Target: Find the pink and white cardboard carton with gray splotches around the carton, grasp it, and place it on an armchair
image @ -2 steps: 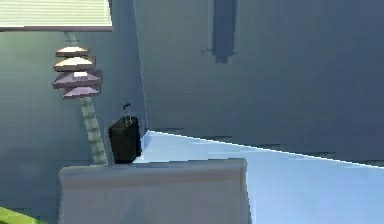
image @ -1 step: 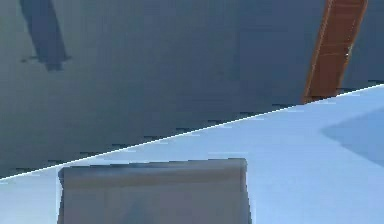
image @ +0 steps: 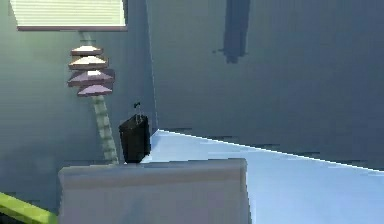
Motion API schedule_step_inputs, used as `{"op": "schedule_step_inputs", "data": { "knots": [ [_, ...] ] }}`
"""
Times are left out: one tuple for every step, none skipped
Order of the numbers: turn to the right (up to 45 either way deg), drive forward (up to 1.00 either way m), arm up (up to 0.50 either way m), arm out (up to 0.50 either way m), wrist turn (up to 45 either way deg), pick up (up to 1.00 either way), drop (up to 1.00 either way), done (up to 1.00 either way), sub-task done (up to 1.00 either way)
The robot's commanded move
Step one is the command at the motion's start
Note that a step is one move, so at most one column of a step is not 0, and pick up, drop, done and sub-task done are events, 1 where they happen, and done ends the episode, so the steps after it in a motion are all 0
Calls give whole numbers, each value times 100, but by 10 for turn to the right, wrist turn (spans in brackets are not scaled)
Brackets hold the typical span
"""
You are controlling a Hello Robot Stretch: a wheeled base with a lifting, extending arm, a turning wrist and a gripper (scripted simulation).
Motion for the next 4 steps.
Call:
{"op": "schedule_step_inputs", "data": {
  "knots": [
    [-450, 0, 0, 0, 0, 0, 0, 0, 0],
    [-30, 0, 0, 0, 0, 0, 0, 0, 0],
    [0, 25, 0, 0, 0, 0, 0, 0, 0],
    [450, 0, 0, 0, 0, 0, 0, 0, 0]
  ]
}}
